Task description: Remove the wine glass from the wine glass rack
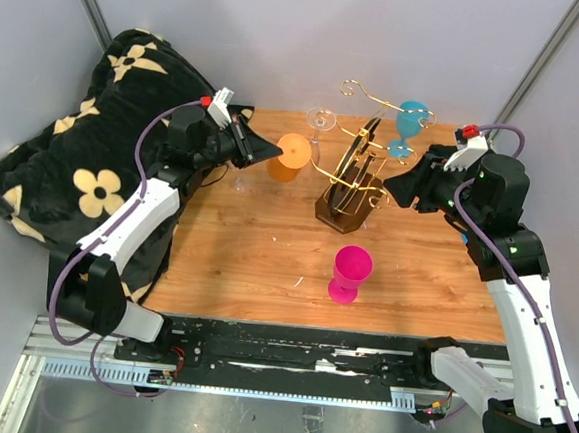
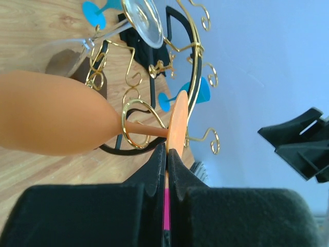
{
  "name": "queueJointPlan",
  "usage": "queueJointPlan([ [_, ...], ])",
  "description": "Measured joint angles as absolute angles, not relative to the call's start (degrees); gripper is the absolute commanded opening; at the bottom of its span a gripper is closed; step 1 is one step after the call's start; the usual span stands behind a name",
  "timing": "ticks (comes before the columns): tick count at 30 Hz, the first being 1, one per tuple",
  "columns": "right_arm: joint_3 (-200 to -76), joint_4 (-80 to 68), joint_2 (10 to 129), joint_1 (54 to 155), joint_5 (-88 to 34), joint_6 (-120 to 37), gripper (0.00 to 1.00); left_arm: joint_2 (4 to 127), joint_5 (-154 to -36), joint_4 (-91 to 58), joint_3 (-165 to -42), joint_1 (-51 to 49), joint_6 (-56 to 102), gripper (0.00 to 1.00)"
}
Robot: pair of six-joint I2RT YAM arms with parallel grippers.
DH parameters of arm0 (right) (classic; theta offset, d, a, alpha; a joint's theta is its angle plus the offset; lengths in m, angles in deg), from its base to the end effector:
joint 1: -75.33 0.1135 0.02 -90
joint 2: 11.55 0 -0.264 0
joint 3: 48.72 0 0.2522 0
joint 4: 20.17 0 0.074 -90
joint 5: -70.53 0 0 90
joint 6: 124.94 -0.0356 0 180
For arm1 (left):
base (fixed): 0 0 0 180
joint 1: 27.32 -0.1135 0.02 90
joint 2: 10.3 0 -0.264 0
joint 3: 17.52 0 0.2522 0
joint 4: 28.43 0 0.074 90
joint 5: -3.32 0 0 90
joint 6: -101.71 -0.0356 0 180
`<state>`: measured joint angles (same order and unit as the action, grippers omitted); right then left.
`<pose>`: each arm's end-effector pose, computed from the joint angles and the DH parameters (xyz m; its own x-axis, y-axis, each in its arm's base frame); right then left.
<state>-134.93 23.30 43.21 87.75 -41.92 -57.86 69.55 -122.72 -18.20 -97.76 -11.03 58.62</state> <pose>0.1801 0.0536 0.4384 -0.4068 0.2790 -0.8699 -0.4398 0.7748 0.4542 0.3079 -0.1118 0.3575 -0.6840 -0.4153 -0.5997 0.4153 0.4541 -0.7882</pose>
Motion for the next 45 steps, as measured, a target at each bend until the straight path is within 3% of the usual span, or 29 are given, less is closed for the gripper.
queueJointPlan([
  [11, -134.9, 23.2, 43.2, 87.6, -42.0, -57.8, 0.55, 78.9, -125.6, -37.2, -95.7, -13.9, 75.7, 0.01],
  [20, -135.0, 23.4, 43.2, 87.4, -42.0, -57.2, 0.55, 80.3, -129.4, -42.1, -96.1, -13.0, 79.9, 0.01],
  [26, -135.0, 23.3, 43.5, 87.4, -42.0, -57.2, 0.55, 72.2, -133.3, -36.7, -91.7, -12.1, 75.2, 0.01],
  [31, -135.1, 23.3, 44.7, 87.4, -43.6, -57.1, 0.58, 64.3, -132.6, -17.7, -93.7, -12.0, 59.3, 0.01],
  [38, -140.5, 23.8, 52.8, 87.4, -47.0, -57.0, 0.59, 58.0, -110.8, 12.0, -102.0, -9.5, 30.8, 0.01],
  [45, -147.6, 21.1, 61.2, 87.4, -50.4, -58.8, 0.59, 55.4, -85.7, 17.5, -96.8, 0.4, 16.0, 0.01],
])
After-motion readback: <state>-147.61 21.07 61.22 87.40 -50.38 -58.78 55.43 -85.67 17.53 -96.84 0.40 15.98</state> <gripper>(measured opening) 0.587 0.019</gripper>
